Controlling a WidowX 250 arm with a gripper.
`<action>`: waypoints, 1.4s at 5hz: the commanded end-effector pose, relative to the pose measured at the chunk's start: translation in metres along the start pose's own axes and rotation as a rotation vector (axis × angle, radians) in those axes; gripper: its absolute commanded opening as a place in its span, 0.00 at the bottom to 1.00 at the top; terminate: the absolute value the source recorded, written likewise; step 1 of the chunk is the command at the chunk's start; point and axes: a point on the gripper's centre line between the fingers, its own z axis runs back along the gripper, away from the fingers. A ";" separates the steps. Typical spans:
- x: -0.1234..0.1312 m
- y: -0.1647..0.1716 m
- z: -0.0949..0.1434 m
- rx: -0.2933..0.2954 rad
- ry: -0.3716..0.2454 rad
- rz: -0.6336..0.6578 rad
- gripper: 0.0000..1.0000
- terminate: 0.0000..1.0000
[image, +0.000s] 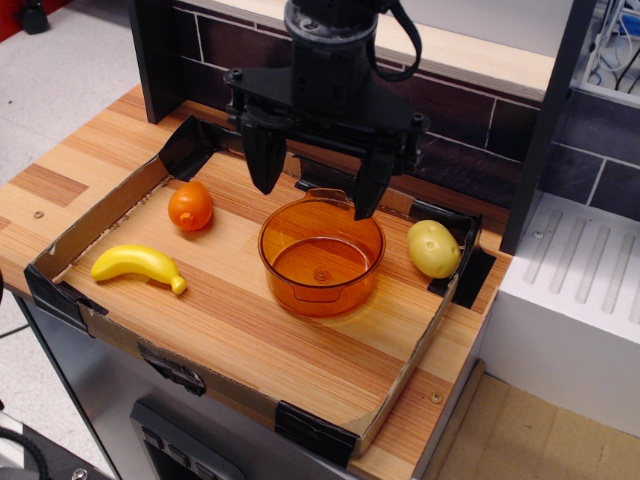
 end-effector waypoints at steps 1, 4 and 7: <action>0.000 0.000 0.000 0.000 0.000 0.000 1.00 0.00; 0.052 0.104 -0.005 -0.099 -0.071 0.476 1.00 0.00; 0.048 0.136 -0.069 -0.058 0.006 0.597 1.00 0.00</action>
